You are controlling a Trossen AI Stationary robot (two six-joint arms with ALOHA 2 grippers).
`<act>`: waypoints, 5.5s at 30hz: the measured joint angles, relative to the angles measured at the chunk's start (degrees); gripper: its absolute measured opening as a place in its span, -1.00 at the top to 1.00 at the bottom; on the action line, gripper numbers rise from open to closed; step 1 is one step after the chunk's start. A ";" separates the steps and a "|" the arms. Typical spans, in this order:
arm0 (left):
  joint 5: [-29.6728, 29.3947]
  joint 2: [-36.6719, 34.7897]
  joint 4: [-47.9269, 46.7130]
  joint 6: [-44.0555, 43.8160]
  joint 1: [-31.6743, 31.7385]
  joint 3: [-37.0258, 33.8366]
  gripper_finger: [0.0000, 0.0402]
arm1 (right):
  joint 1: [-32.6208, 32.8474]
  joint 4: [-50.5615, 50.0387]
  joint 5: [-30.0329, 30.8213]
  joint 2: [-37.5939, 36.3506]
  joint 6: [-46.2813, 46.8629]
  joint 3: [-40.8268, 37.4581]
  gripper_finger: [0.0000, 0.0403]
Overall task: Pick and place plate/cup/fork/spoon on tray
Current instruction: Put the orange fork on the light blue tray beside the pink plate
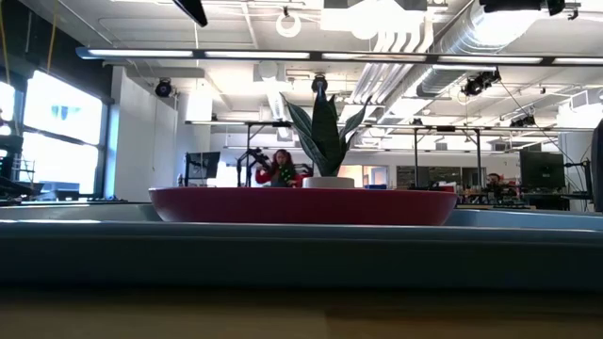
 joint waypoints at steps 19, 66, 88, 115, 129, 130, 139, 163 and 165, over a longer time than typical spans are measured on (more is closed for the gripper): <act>13.41 -3.85 2.64 6.03 18.39 -2.19 0.85 | -23.85 -21.42 -28.55 15.77 21.54 7.16 0.32; 25.09 -15.41 30.05 6.56 25.17 -31.15 0.85 | -53.45 -26.38 -59.34 54.31 -8.97 4.75 0.13; 25.00 -15.38 30.05 6.40 25.17 -31.15 0.85 | -61.80 -16.01 -59.25 54.12 -13.02 -7.70 0.13; 24.99 -15.38 30.10 6.54 25.17 -31.15 0.85 | -63.63 -15.45 -56.26 62.05 -12.39 -7.50 0.13; 24.99 -15.38 30.08 6.54 25.17 -31.15 0.85 | -63.56 -15.93 -57.64 64.62 -11.90 -7.06 0.68; 24.98 -15.38 30.09 6.54 25.17 -31.15 0.85 | -63.59 -15.94 -57.32 64.62 -11.16 -6.94 0.74; 24.98 -15.37 30.08 6.54 25.17 -31.15 0.85 | -63.63 -17.99 -59.07 64.58 -4.05 -6.54 0.90; 24.96 -15.37 30.05 6.57 25.17 -31.15 0.85 | -45.67 -17.65 -66.19 36.76 53.64 -6.54 0.90; 24.96 -15.37 30.05 7.05 25.17 -31.15 0.85 | -42.54 -16.24 -64.56 34.64 58.12 -6.54 0.89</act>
